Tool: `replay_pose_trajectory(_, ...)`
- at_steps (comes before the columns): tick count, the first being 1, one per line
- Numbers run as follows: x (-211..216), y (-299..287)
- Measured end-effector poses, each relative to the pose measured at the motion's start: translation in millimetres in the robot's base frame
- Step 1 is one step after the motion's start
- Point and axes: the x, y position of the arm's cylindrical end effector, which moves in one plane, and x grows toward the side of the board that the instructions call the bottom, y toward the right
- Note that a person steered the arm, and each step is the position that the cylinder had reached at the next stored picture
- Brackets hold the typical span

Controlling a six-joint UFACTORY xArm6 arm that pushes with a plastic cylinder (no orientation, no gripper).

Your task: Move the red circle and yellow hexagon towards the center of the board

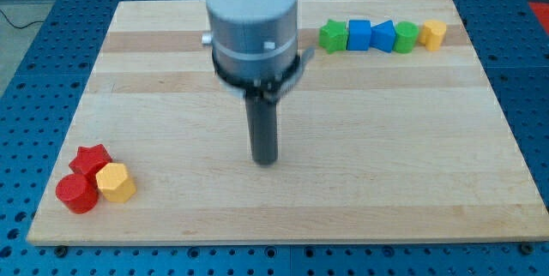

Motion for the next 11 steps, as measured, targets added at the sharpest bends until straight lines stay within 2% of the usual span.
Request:
replay_pose_trajectory(1, 60, -34)
replay_pose_trajectory(2, 72, -44)
replay_pose_trajectory(4, 71, -119)
replay_pose_trajectory(6, 71, -253)
replay_pose_trajectory(7, 61, -272)
replay_pose_trajectory(8, 39, -256)
replay_pose_trajectory(10, 8, -140)
replay_pose_trajectory(11, 6, -151)
